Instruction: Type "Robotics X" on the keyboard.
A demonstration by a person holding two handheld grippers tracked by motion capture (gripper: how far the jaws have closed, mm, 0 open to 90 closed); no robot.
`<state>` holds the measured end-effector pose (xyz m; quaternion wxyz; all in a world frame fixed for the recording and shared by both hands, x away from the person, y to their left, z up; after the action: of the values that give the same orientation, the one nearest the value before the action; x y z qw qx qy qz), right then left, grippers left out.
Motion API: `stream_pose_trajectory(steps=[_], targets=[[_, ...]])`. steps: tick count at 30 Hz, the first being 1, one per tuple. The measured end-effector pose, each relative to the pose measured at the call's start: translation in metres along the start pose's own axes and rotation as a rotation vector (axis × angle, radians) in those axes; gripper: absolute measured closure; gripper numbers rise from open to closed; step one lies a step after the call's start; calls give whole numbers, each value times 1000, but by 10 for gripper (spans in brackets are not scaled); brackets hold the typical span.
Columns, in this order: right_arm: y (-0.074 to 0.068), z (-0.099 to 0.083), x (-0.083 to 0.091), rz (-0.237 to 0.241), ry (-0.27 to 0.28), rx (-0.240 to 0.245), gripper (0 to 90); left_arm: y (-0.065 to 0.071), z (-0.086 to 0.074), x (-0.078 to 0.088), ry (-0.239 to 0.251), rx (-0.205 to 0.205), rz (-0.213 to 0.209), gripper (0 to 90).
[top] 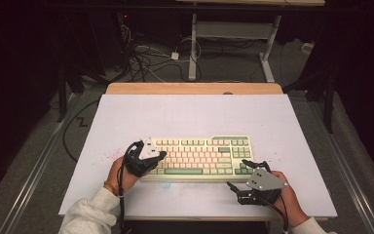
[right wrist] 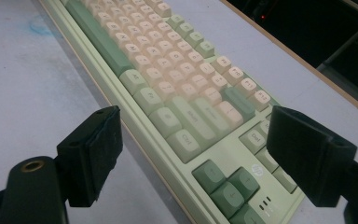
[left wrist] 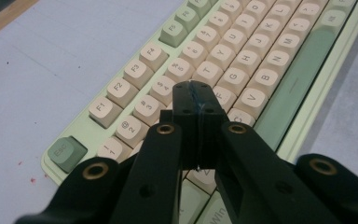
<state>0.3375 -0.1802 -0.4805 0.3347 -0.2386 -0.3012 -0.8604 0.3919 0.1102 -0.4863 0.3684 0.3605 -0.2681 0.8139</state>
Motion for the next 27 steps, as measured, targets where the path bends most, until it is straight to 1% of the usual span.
stream_pose_trajectory(steps=[15, 27], targets=[[1, 0, 1, -3, 1, 5, 191, 4, 3, 6, 14, -19, -3, 876], [1, 0, 1, -5, 1, 5, 191, 10, 6, 10, 30, -30, -15, 875]])
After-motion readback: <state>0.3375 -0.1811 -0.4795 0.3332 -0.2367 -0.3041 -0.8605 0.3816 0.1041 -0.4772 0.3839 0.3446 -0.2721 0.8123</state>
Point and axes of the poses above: each handheld gripper's, and its own axes: x roughly backward along the jaws, z roughly out of its top, y roughly to its right, the point moved 7 cm from there along -x, roughly forward along the jaws, and after that the axes turned 10 degrees about -y, right-handed, at the moved point
